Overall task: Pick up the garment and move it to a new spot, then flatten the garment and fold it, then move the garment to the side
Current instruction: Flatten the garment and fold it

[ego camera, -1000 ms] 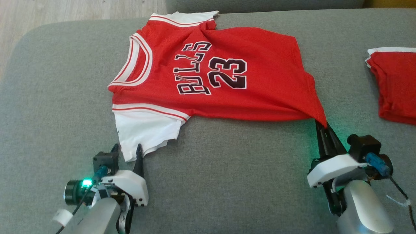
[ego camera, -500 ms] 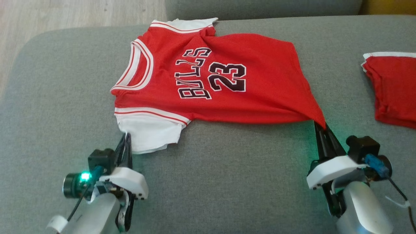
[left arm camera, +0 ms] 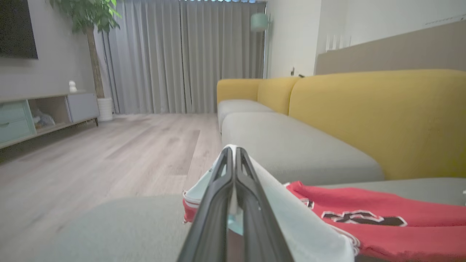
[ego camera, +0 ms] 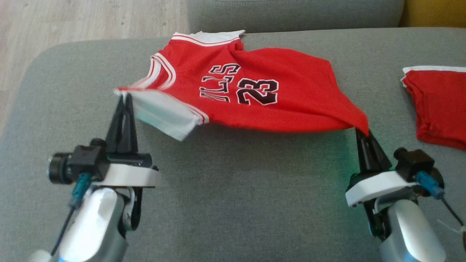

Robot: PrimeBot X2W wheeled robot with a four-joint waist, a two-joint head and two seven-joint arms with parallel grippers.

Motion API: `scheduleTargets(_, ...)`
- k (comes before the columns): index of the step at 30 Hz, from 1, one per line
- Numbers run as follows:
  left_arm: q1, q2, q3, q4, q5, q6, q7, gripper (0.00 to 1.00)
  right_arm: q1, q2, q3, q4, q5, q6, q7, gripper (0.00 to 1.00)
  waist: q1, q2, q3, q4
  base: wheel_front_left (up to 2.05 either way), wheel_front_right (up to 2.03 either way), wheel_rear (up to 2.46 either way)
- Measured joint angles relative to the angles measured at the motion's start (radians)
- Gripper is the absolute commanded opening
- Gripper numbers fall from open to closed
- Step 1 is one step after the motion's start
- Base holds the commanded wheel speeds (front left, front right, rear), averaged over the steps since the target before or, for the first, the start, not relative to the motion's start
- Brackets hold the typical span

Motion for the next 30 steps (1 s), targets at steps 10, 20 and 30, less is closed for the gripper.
scheduleTargets(10, 0.036, -0.035, 0.177, -0.363, 0.085, -0.022, -0.003, 0.0, -0.027, -0.016, -0.017, -0.246, 0.027, 0.0, 0.085, 0.0, 0.0, 0.0, -0.034, -0.019, 0.0, 0.0, 0.0)
scheduleTargets(20, 0.007, -0.07, 0.265, -0.598, 0.122, -0.083, -0.005, 0.0, -0.027, -0.109, -0.057, -0.616, 0.135, 0.0, 0.302, 0.0, -0.0001, 0.0, -0.029, -0.024, 0.0, 0.0, 0.0)
scheduleTargets(30, -0.493, 0.022, 0.279, -0.344, 0.081, -0.181, 0.196, 0.0, -0.399, -0.163, -0.066, -0.654, 0.214, 0.0, 0.545, 0.0, 0.0002, 0.0, 0.146, -0.028, 0.0, 0.0, 0.0)
